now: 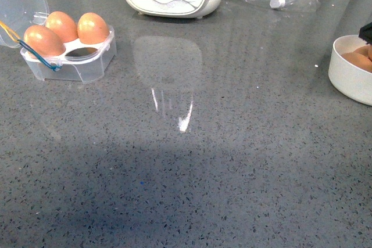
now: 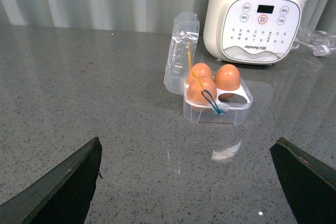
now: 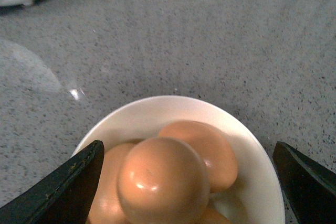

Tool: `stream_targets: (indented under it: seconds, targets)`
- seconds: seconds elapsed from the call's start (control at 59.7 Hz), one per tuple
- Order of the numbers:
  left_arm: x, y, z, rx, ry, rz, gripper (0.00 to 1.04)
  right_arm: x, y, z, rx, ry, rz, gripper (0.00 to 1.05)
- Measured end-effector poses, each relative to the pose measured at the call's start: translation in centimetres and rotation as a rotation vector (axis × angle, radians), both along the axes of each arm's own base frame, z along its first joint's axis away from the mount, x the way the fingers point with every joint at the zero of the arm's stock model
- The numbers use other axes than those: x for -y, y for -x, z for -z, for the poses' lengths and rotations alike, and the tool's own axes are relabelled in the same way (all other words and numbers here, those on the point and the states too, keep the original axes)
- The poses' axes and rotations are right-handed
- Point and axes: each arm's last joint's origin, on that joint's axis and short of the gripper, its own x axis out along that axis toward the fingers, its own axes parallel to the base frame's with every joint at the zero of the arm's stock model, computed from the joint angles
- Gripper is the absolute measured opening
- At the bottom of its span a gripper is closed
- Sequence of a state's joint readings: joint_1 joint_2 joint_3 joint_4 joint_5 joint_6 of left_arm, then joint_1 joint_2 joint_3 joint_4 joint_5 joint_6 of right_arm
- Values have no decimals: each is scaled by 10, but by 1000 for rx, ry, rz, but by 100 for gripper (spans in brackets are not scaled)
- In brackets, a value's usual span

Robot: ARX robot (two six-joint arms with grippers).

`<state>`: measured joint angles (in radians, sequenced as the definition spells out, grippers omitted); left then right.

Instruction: Put egg into box

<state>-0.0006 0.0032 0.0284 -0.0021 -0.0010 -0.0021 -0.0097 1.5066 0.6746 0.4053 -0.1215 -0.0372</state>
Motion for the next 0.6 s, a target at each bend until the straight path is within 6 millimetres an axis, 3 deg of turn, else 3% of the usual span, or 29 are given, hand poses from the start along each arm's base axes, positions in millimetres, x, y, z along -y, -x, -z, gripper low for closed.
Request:
stream_targets:
  seconds: [0.285,0.603]
  targets:
    - [0,0,0,0,0,0,98,4,0,7,-7,-5,4,97]
    - [0,0,0,0,0,0,98,2,7,8,-9,2,-28,54]
